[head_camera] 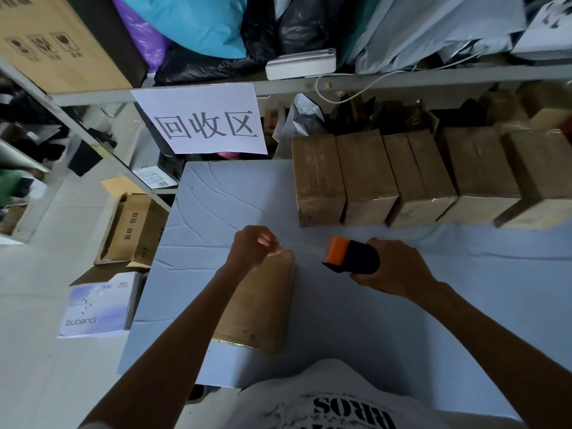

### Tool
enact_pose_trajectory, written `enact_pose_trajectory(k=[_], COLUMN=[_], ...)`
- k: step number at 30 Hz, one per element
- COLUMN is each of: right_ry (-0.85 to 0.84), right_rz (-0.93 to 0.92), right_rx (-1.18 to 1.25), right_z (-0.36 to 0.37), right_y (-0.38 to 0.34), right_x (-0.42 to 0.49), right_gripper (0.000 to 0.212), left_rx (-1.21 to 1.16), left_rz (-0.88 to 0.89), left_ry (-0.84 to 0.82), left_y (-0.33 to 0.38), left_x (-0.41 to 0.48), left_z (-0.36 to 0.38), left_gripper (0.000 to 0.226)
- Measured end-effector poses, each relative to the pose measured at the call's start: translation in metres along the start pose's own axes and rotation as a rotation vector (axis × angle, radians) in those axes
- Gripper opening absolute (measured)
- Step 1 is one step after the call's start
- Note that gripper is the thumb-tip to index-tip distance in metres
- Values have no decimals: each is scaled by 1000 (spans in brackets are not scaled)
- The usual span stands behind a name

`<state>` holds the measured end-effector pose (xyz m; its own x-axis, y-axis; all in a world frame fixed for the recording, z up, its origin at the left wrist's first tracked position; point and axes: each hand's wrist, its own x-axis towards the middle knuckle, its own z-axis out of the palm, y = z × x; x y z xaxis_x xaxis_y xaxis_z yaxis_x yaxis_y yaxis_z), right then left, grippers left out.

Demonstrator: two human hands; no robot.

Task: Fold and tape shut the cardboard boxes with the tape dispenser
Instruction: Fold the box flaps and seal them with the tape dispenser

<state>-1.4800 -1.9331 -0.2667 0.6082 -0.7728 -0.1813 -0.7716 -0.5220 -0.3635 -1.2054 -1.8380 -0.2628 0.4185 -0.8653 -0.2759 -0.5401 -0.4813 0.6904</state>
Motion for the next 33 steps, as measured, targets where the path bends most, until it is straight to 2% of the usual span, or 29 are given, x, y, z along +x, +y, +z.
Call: enact_pose_trajectory(k=[18,33], right_ry=[-22,-32], right_rz=[5,16], right_rx=[-8,-12], right_z=[5,8], right_y=[4,6], right_x=[11,15], right_gripper=[53,50], left_rx=[2,154], left_rz=[-55,43], left_ry=[27,208], left_y=[-11,-3], left_x=[9,-4], left_z=[13,24], left_gripper=[9,8])
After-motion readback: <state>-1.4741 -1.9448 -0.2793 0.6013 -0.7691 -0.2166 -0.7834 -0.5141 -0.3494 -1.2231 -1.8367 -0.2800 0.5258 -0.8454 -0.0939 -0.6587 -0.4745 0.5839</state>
